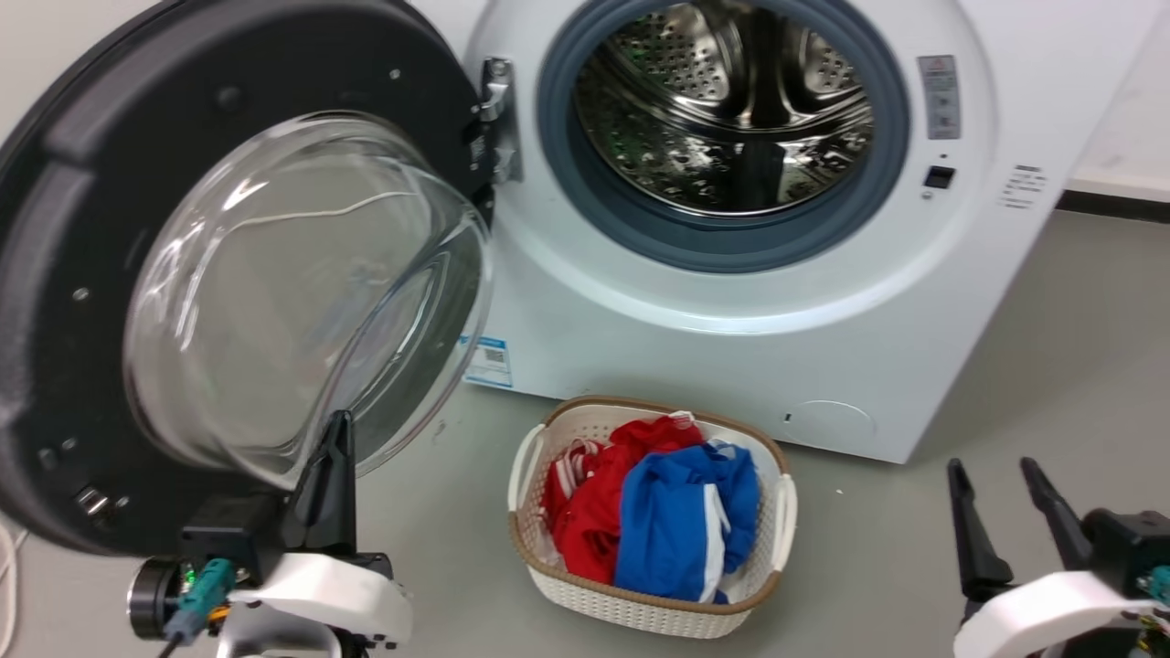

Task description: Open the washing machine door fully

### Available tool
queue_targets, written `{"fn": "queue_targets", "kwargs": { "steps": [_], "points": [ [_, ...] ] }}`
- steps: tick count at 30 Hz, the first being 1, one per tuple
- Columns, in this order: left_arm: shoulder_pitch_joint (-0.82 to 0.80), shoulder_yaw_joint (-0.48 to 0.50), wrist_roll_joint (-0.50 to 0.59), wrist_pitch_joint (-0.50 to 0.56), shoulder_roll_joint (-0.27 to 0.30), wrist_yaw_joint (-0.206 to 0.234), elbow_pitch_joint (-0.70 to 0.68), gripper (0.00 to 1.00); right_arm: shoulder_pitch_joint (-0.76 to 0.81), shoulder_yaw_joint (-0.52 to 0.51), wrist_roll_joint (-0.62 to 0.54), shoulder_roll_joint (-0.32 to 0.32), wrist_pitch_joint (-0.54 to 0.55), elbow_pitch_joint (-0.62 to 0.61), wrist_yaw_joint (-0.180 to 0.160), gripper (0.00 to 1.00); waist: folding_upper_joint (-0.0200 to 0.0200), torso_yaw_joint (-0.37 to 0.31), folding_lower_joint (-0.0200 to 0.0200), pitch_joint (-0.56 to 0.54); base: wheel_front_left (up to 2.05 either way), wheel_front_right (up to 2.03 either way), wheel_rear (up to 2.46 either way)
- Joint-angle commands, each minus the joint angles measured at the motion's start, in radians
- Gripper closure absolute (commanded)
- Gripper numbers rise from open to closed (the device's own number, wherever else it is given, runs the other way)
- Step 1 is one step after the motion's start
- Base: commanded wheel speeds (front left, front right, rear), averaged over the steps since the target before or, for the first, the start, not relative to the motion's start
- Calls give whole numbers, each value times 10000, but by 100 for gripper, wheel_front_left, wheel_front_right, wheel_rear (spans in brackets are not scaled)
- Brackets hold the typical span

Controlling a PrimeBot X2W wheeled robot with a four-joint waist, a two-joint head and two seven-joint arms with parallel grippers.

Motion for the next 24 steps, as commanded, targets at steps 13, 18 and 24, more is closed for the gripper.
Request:
{"fn": "queue_targets", "kwargs": {
  "steps": [13, 18, 24],
  "points": [
    [-794, -585, 243, -364, -243, -372, 1483, 0, -557, 577, -57, -226, -127, 301, -1, 0, -1, -2026, 1, -69, 0, 0, 0],
    [-737, -511, 83, -446, -263, -388, 1849, 0, -606, 716, 38, -349, -131, 390, 1, 0, -1, -2516, 1, -85, 0, 0, 0],
    [-624, -457, 35, -537, -186, -331, 2161, 0, -698, 863, 63, -477, -111, 411, 1, 0, -1, -2893, 1, -37, 0, 0, 0]
  ]
}}
